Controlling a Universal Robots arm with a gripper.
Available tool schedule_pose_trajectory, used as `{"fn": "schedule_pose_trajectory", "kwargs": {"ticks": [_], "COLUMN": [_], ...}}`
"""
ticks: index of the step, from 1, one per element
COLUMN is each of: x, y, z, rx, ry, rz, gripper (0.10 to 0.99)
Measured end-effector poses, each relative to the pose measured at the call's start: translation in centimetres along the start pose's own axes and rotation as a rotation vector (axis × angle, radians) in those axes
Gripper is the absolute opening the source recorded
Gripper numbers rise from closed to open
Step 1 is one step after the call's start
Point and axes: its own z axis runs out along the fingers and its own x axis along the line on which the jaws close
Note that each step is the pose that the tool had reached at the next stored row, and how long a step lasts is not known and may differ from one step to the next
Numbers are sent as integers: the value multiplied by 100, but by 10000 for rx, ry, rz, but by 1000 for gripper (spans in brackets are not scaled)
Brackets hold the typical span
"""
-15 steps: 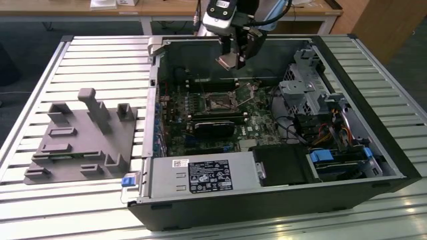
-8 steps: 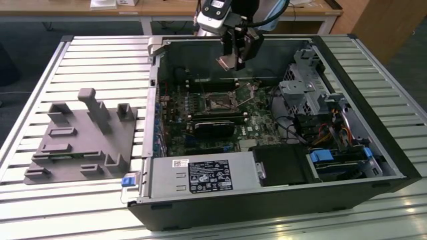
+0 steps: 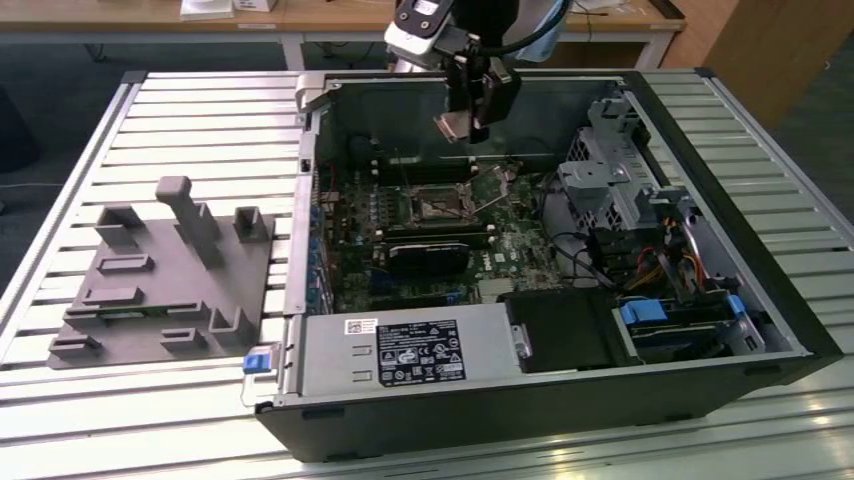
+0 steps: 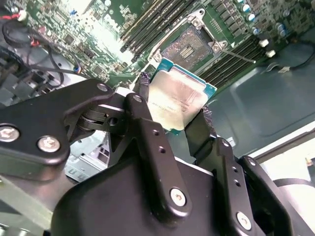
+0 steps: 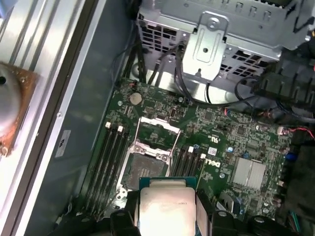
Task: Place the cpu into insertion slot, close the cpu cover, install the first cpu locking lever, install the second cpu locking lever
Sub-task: 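Place the cpu into insertion slot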
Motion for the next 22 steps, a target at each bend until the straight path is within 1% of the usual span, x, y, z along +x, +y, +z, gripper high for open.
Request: {"fn": "schedule_pose_trajectory", "kwargs": {"ticks": [5,15,17,22], "x": [0,0,0,1], "y": [-2,-5,-6,-8], "z": [15,50,55,78], "rx": [-8,-31,-32,-35], "ry": [-58,-191,-207,-225], "rz": [587,2001,2158,2299], "gripper": [541,541,541,541]}}
